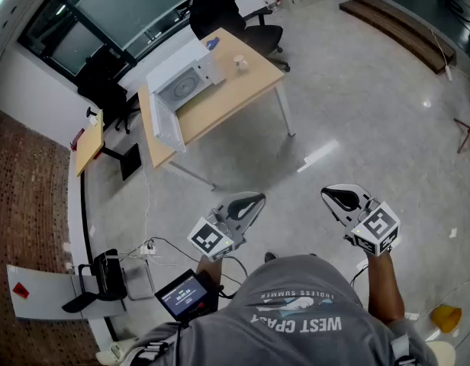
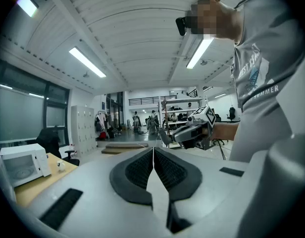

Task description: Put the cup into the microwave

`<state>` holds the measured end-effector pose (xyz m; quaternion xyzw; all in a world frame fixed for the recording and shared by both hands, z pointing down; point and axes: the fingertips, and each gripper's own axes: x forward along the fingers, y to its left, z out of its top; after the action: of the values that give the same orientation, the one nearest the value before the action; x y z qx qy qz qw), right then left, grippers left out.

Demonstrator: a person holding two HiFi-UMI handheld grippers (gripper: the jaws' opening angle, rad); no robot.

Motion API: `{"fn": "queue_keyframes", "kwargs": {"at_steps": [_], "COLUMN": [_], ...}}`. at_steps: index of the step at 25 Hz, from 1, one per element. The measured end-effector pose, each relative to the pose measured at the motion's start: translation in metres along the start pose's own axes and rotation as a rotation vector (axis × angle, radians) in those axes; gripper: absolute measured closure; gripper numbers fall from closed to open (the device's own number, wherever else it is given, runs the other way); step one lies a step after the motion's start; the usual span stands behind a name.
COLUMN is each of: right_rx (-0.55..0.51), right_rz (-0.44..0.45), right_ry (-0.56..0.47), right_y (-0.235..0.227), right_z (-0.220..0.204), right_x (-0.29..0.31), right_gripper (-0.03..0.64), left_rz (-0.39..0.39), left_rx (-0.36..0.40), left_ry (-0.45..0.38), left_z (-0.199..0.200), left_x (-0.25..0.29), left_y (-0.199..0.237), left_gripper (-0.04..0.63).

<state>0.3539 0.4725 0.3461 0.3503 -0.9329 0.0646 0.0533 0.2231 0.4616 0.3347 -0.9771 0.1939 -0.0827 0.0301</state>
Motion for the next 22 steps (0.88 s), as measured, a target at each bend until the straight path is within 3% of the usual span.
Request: {"fn": "queue_keyframes", "kwargs": {"at_steps": [17, 22], "right_rx": [0.002, -0.006], "right_rz": [0.014, 0.014], "right_ry": [0.021, -0.018], "right_y": [0.017, 0.02], "right_z": [-0.007, -0.002], "right_x": [0.0, 0.0], "right_gripper": [0.598, 0.597], "left_rz": [0.001, 0.008], "left_rx": [-0.013, -0.017], "left_ry": [-0.011, -0.008], "left_z": [-0.006, -0.008], "left_x": [-0.01, -0.014], "left_y": [-0.014, -0.014], "left_gripper": [0.572, 0.572]}}
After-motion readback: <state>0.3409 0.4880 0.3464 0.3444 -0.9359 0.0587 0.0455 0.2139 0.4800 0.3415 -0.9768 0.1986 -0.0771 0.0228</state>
